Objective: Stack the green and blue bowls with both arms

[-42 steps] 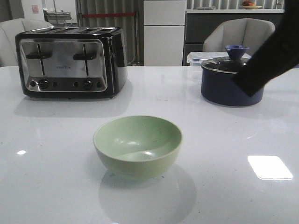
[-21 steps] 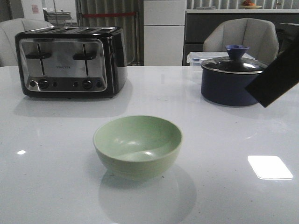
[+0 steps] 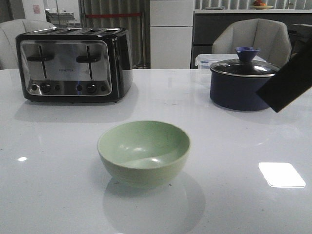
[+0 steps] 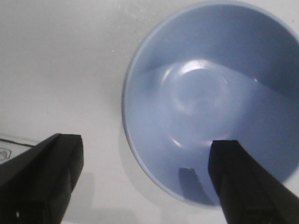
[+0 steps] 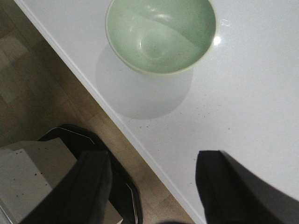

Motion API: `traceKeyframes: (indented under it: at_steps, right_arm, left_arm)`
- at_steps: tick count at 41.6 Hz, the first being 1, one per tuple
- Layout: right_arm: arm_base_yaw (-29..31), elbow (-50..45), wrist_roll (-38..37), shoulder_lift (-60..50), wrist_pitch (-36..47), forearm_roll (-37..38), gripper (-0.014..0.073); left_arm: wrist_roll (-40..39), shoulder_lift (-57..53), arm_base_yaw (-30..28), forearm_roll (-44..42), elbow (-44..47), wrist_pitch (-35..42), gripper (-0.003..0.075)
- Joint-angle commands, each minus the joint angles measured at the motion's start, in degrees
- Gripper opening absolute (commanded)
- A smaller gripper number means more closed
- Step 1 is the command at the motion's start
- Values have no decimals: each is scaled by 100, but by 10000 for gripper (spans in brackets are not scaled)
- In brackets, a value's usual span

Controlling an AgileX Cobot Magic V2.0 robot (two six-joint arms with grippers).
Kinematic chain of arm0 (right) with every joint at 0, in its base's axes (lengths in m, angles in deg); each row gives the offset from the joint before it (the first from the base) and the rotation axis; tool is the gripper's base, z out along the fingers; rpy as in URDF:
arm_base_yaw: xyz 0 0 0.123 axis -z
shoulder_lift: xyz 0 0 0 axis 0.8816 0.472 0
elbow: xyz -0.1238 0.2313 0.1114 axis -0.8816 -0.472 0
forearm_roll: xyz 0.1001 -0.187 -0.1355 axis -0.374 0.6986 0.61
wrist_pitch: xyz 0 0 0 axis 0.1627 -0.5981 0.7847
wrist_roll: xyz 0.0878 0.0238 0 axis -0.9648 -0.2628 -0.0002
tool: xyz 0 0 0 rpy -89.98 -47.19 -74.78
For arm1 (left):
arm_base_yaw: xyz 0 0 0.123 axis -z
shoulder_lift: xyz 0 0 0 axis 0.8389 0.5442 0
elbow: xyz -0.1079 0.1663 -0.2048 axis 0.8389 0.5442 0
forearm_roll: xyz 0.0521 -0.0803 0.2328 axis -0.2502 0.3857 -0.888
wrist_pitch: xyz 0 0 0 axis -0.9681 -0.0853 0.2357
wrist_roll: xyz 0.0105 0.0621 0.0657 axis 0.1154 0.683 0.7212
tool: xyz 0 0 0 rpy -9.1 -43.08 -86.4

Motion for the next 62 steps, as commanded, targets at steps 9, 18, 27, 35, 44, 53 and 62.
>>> traceKeyframes:
  at_steps: [9, 18, 27, 35, 44, 53, 62]
  right_arm:
    - [-18, 150, 46, -101, 269, -28, 500]
    - [-18, 150, 46, -101, 274, -28, 500]
    - [-18, 150, 46, -101, 268, -28, 500]
    - [-18, 150, 46, -101, 268, -28, 500]
    - [-18, 150, 46, -101, 268, -28, 500]
    - [-18, 150, 46, -101, 268, -28, 500]
    - [-18, 150, 46, -101, 269, -28, 500]
  left_arm:
    - [107, 812, -67, 191, -444, 941, 522]
    - [107, 1031, -67, 191, -538, 1079, 306]
    - [107, 1020, -67, 191, -538, 971, 115]
    - [157, 719, -67, 430, -538, 728, 93]
    - [811, -59, 0, 1324, -547, 573, 93]
    - [1360, -588, 716, 1804, -855, -12, 93]
    - [1402, -566, 2182, 1804, -1506, -554, 93]
